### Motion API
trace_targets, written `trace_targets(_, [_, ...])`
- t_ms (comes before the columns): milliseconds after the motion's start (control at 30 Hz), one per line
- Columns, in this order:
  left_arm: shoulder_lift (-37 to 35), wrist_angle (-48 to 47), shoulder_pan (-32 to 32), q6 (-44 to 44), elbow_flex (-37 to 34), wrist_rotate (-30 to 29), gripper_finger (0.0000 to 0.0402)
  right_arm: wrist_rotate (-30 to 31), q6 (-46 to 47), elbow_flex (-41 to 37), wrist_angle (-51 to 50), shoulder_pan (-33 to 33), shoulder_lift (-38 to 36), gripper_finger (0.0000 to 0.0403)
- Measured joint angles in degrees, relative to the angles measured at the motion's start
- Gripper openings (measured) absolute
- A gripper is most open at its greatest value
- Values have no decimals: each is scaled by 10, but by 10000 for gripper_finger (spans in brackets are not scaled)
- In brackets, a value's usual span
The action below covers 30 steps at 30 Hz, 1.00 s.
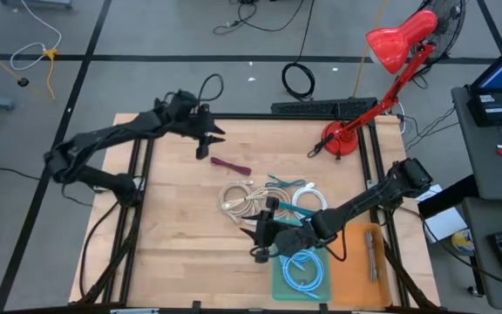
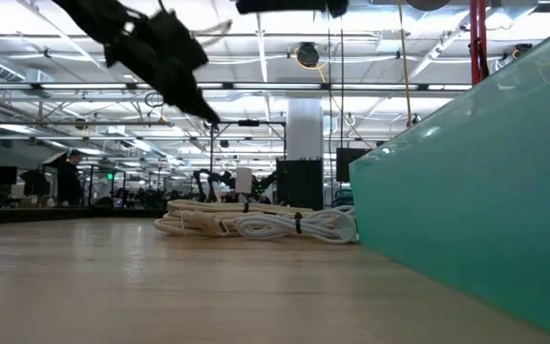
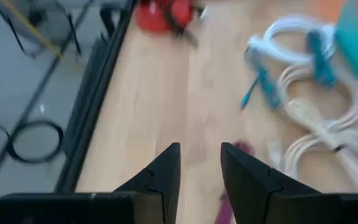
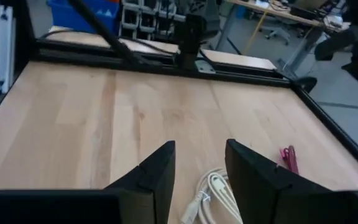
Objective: Pick & Place USB Port
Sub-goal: Put the pink charger cable into the orange bin
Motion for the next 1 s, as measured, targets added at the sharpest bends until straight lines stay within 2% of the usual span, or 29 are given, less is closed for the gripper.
trace_targets(133, [67,-17,12,23,4,5,118,0,21,-15,8,-7,0,130])
trace_targets(333, [133,-16,-3,40,4,1,118,0,40,-28,10,-19,0,130])
trace_targets(533, [151,-22,-23,50,5,-58,118,0,39,-35,25,-20,0,130])
trace_targets(1000, [193,-60,-34,52,5,-74,118,-1,39,-35,23,-20,0,130])
